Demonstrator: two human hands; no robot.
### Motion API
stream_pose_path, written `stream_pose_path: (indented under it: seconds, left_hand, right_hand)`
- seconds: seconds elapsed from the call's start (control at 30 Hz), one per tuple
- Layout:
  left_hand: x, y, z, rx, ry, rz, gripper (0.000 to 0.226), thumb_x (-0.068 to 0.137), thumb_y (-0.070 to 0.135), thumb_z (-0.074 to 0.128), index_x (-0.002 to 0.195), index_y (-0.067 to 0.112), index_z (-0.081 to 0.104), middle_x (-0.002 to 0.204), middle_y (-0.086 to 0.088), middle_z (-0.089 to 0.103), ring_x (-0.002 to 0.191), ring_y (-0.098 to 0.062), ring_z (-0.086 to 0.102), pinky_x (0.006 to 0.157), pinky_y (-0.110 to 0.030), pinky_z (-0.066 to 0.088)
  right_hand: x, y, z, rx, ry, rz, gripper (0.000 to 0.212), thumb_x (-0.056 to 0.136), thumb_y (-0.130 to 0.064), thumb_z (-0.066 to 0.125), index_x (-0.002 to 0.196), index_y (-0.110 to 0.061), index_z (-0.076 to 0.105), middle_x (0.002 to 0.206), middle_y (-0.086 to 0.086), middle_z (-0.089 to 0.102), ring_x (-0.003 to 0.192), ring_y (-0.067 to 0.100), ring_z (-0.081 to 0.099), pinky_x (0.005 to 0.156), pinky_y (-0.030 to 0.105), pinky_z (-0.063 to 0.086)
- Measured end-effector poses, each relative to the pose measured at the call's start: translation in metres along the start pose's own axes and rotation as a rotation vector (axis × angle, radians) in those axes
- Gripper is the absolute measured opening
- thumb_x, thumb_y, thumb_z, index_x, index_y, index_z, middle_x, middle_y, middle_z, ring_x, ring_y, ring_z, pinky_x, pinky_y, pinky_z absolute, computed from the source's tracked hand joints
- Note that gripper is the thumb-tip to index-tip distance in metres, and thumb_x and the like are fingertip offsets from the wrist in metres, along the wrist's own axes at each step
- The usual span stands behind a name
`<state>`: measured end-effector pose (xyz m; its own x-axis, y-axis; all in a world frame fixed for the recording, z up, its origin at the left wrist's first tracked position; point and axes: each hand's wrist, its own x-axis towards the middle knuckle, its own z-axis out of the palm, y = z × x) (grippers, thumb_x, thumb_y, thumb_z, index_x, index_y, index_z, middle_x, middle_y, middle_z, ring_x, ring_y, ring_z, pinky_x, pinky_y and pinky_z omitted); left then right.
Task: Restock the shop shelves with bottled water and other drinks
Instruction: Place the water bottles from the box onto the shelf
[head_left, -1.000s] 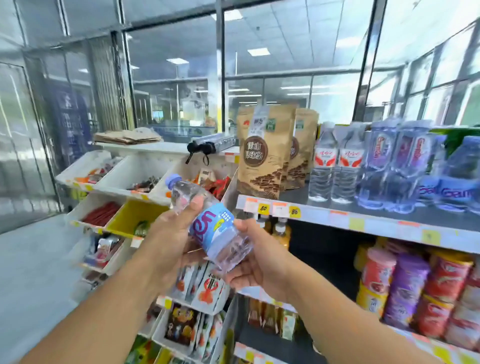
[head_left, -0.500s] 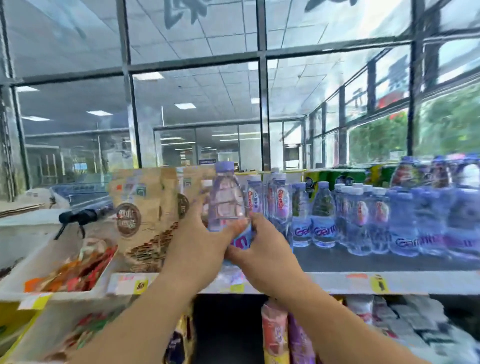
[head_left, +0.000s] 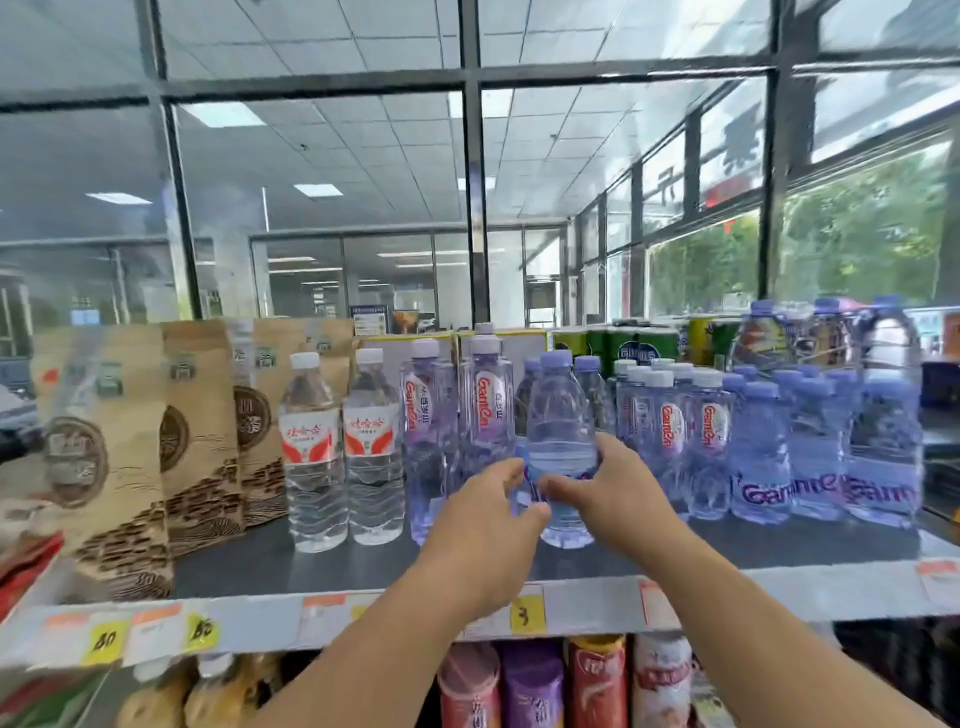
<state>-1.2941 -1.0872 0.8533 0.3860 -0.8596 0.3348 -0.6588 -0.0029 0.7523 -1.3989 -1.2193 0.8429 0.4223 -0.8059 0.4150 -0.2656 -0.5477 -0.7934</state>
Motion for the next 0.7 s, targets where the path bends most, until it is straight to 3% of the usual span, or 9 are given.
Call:
stream_pose_path:
  seconds: [0.13,0.6,0.7]
  left_hand:
    - [0.010,-0.011,0.011,0.038,-0.017,-0.023,0.059,0.096,0.031,0.056,0.150,0.028,0.032,0.153,0.013,0.038,0.139,-0.009,0.038,0.115,-0.035,0.032]
    - [0.008,-0.022,0.004,0.038,-0.007,-0.039,0.054,0.098,0.028,0.055,0.149,0.025,0.036,0.151,0.012,0.041,0.136,-0.006,0.041,0.110,-0.025,0.033]
    - [-0.005,-0.025,-0.006,0.042,0.014,-0.023,0.054,0.097,0.030,0.056,0.147,0.024,0.038,0.150,0.012,0.043,0.133,-0.005,0.044,0.111,-0.028,0.035]
  right_hand:
    - [0.011,0.016,0.006,-0.021,-0.045,0.050,0.038,0.082,-0.033,0.081,0.111,-0.026,0.058,0.099,-0.006,0.071,0.090,0.015,0.067,0.085,0.040,0.055]
    - [0.027,0.021,0.024,-0.090,-0.114,0.108,0.051,0.089,-0.046,0.071,0.129,-0.024,0.048,0.117,-0.003,0.066,0.105,0.020,0.062,0.083,0.036,0.048]
    - [0.011,0.015,0.030,-0.090,0.022,0.130,0.067,0.087,-0.052,0.070,0.138,-0.020,0.041,0.131,0.003,0.059,0.114,0.026,0.059,0.090,0.042,0.050]
